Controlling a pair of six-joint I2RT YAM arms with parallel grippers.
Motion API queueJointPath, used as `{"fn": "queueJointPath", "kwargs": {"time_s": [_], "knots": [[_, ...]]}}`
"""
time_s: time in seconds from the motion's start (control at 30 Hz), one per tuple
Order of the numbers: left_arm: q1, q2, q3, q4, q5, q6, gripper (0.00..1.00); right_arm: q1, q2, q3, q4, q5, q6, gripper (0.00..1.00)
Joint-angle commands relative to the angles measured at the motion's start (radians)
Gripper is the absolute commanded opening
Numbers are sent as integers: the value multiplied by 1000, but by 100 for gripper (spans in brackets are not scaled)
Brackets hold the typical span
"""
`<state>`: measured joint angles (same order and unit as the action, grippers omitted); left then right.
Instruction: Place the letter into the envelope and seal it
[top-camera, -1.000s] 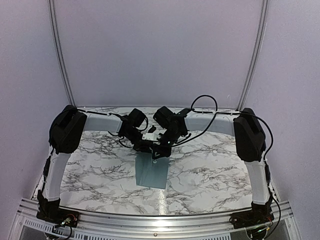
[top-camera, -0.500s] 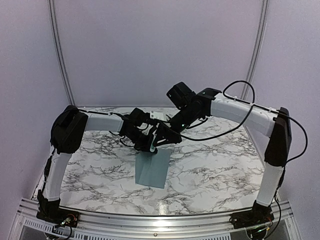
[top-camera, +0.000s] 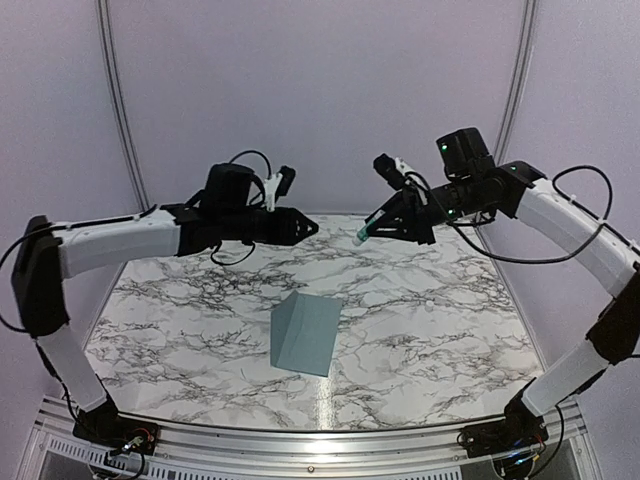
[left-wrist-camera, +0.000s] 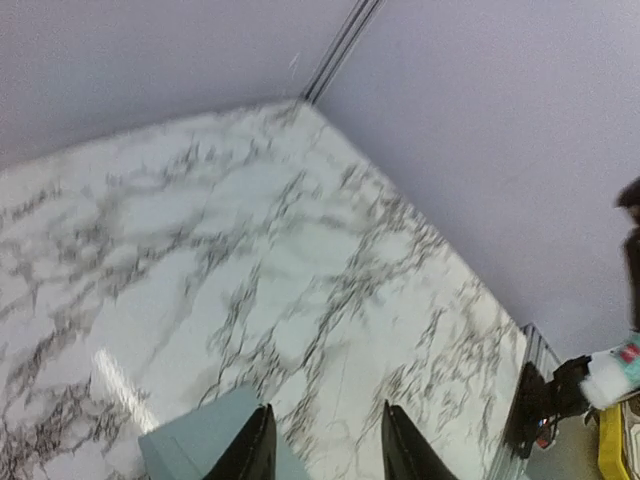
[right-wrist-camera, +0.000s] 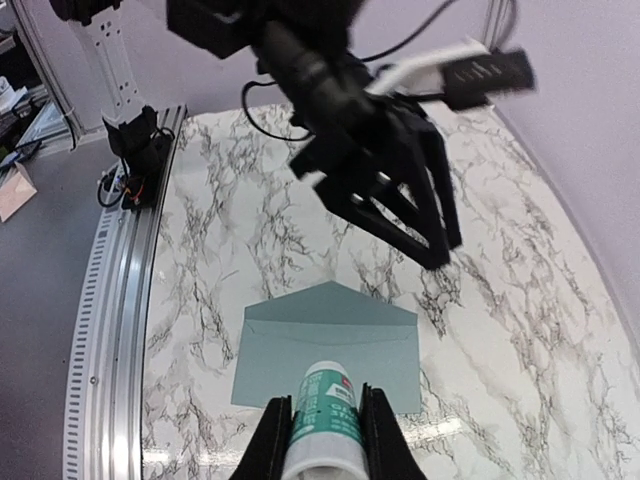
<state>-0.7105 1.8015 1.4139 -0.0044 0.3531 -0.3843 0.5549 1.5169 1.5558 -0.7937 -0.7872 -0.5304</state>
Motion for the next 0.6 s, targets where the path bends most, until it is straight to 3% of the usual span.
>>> {"fn": "queueJointPath", "kwargs": {"time_s": [0.0, 0.1, 0.23, 0.4, 0.57], "knots": [[-40, -200, -318, 584, -139, -13, 41, -71, -104, -103, 221, -121, 139, 0], [-90, -261, -497, 896, -188, -34, 49, -122, -122, -163, 303, -199, 206, 0], [-177, -227, -602, 1201, -189, -47, 60, -180, -124, -268, 548, -367, 440, 0], [-244, -132, -559, 1287, -136, -82, 64, -189, -123, -391, 848, -495, 720, 1], [-273, -49, -486, 1307, -85, -103, 64, -190, -131, -434, 914, -503, 782, 2]]}}
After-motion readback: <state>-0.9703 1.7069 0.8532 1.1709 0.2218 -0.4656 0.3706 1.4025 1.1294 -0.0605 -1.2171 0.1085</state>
